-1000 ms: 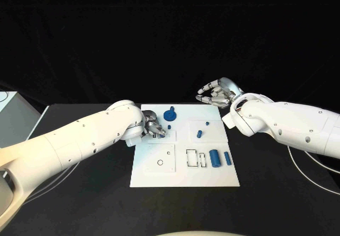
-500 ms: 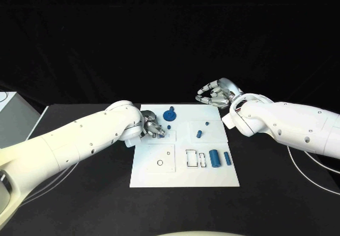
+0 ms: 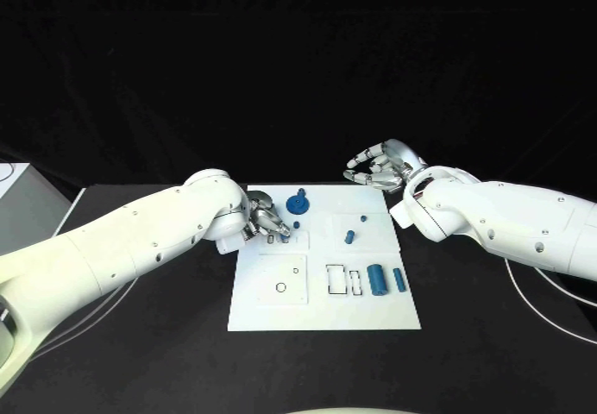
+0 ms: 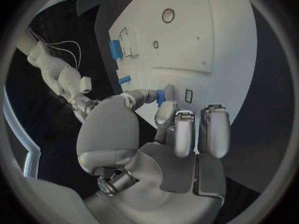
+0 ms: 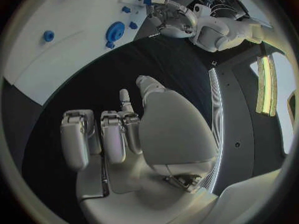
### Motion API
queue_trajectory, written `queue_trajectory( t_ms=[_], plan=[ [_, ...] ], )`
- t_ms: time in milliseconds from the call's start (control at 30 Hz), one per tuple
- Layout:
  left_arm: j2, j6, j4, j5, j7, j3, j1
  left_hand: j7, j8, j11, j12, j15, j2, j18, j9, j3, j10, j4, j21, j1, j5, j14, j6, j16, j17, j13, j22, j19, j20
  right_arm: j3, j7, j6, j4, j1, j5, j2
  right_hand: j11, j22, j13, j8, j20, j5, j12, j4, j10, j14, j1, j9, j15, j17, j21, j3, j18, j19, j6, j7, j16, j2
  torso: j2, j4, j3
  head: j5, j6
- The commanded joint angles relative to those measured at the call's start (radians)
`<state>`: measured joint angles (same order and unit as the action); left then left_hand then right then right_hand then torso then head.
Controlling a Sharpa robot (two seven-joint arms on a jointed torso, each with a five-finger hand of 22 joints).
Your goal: Assemble the parts on the task board
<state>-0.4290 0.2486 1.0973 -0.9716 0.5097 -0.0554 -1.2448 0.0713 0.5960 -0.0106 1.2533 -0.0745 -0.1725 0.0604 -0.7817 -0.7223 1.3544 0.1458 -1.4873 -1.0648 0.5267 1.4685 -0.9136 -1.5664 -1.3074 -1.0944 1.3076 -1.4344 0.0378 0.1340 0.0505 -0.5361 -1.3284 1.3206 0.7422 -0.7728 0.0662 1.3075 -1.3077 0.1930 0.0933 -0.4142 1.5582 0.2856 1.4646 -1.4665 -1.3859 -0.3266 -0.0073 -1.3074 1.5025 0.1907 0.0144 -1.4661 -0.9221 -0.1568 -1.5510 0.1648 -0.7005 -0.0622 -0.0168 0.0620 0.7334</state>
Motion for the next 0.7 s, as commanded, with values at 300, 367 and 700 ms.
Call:
queue_trajectory(
  t_ms=[300, 367, 700],
  plan=[
    [0.037, 0.174, -0.06, 0.017, 0.009, -0.004, -0.033, -0.004, -0.001, 0.0, -0.005, 0.007, 0.013, -0.01, -0.001, -0.192, -0.006, -0.186, 0.006, -0.028, 0.005, 0.102, -0.008, -0.004, -0.263, 0.001, 0.052, 0.006, 0.002, 0.0, 0.002, 0.016, 0.003, 0.0, 0.011, 0.006, 0.005, 0.217, -0.256, -0.005, 0.004, 0.003, 0.003, -0.001, 0.099, -0.091, 0.009, -0.001, 0.003, -0.205, -0.005, 0.008, 0.003, -0.075, 0.006, 0.0, 0.001, 0.004, -0.003, 0.001, 0.0, 0.0, -0.002],
    [0.047, 0.196, -0.075, 0.013, 0.011, -0.004, -0.038, -0.004, -0.002, 0.0, -0.005, 0.007, 0.013, -0.01, 0.0, -0.193, -0.007, -0.188, 0.007, -0.029, 0.005, 0.102, -0.008, -0.004, -0.263, 0.002, 0.052, 0.006, 0.002, 0.0, 0.002, 0.016, 0.004, -0.001, 0.011, 0.007, 0.005, 0.217, -0.256, -0.005, 0.004, 0.003, 0.003, -0.001, 0.099, -0.091, 0.009, -0.001, 0.003, -0.205, -0.005, 0.008, 0.003, -0.075, 0.006, 0.0, 0.001, 0.004, -0.003, 0.0016, 0.0, -0.001, -0.002],
    [0.108, 0.294, -0.166, -0.037, 0.016, -0.003, -0.055, -0.004, -0.004, 0.0, 0.001, 0.008, 0.01, -0.01, 0.0, -0.194, -0.003, -0.193, 0.005, -0.031, 0.01, 0.102, -0.012, -0.004, -0.263, -0.007, 0.055, 0.005, 0.003, 0.0, 0.002, 0.016, 0.008, -0.001, 0.011, 0.017, 0.005, 0.217, -0.256, -0.005, 0.004, 0.003, 0.003, -0.001, 0.099, -0.091, 0.009, -0.001, 0.003, -0.205, -0.005, 0.008, 0.003, -0.075, 0.006, 0.0, 0.001, 0.004, -0.002, 0.0009, -0.0002, -0.001, -0.004]
  ],
)
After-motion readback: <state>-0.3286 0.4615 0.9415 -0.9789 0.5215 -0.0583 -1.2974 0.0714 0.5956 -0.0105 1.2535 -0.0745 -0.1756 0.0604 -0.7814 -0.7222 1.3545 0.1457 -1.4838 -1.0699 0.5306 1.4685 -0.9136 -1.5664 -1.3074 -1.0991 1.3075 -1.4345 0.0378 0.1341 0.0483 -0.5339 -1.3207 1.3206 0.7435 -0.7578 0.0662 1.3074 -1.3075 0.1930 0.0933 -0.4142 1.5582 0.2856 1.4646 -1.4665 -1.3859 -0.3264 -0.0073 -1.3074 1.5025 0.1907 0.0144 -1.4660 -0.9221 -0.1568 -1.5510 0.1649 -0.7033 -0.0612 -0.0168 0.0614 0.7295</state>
